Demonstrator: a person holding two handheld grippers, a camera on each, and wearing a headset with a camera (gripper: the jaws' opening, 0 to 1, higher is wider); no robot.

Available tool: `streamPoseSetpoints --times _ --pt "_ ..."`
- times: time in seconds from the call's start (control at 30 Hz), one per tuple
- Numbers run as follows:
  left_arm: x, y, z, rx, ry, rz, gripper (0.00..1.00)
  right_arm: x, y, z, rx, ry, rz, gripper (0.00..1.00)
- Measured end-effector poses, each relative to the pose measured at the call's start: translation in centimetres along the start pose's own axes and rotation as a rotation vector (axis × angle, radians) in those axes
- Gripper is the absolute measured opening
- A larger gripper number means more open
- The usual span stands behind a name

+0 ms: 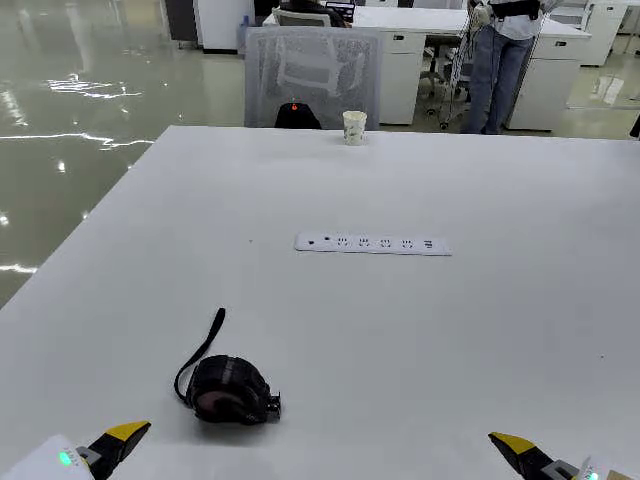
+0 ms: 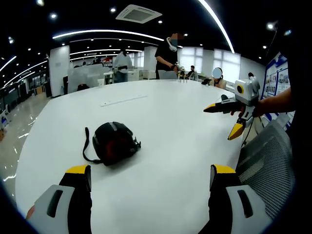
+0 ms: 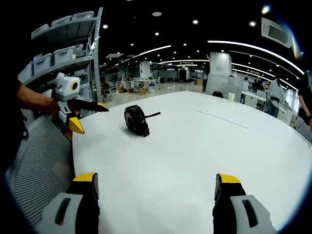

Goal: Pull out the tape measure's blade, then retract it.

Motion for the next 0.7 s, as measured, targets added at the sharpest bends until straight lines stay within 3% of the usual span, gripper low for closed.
streamPoseSetpoints --times 0.7 --pt "-0.04 0.05 -0.03 -0.007 0.011 -0.009 0.99 -0.14 -0.13 -0.08 0.007 0.008 -0.003 0.99"
Point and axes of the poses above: the centre of the closed fingertips' face, and the gripper's own axes: x roughly forward along the fingers, y roughly to its left, z roughly out of its top, the point moved 7 cm from there along -x, roughly backward along the fingers, and after that the axes turned 11 degrees about -z, right-handed, at the moved point
